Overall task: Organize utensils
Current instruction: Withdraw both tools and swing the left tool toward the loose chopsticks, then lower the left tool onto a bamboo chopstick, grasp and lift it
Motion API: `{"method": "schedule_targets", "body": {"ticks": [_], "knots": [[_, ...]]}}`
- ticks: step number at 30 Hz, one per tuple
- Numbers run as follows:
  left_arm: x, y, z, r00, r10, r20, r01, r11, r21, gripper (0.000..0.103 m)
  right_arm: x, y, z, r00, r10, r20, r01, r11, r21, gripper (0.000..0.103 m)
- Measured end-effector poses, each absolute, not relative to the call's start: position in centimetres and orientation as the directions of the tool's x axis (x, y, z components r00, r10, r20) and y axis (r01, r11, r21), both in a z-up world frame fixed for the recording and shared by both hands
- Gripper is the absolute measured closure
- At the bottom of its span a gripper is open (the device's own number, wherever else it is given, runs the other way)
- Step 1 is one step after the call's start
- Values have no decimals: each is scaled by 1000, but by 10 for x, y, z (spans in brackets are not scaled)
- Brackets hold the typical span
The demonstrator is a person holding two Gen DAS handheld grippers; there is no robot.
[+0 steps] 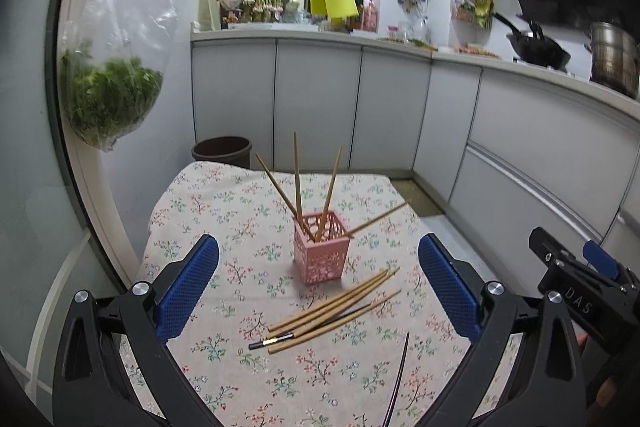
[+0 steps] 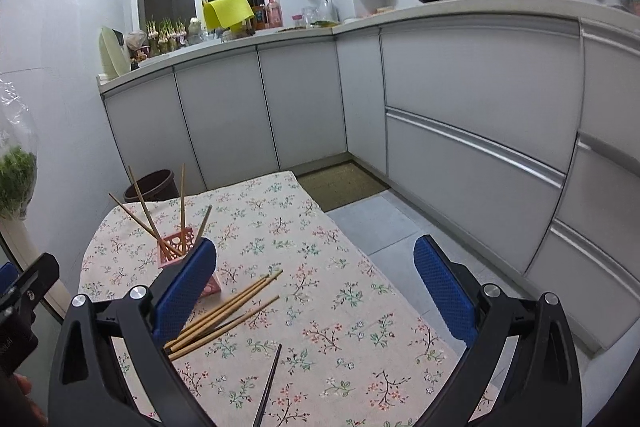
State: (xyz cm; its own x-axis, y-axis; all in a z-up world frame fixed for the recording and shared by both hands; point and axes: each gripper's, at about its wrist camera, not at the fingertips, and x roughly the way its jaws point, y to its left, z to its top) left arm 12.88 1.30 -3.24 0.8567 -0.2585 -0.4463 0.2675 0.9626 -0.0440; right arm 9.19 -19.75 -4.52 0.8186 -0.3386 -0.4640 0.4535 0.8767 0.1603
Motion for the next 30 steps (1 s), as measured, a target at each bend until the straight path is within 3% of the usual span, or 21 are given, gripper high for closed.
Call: {"method": "schedule_targets", "body": {"ticks": [11,14,19,26,28,30], "knots": [[147,-9,-60,781,-244,-574,338,939,60,7,93,-225,-69,763,-328,-557,502,844,190,7],[162,-28,-76,679,-293,-673,472,876,95,7,94,-247,-82,723,-307,-619,539,811,227,7],[185,-75,-127,346,-332,-877,779,623,71,7,99,-277,-103,684,-243,-688,581,753,310,7],[204,-114,-162,177,-317,-932,907,420,29,8,106,-296,-119,647,-223,-730,611,725,320,7],[214,-124,-172,169,-279,-945,920,389,50,18,108,-301,-125,635,-199,-746,614,715,333,7],[224,-132,-184,154,-227,-962,919,392,55,40,110,-304,-128,631,-182,-754,617,707,346,7]]}}
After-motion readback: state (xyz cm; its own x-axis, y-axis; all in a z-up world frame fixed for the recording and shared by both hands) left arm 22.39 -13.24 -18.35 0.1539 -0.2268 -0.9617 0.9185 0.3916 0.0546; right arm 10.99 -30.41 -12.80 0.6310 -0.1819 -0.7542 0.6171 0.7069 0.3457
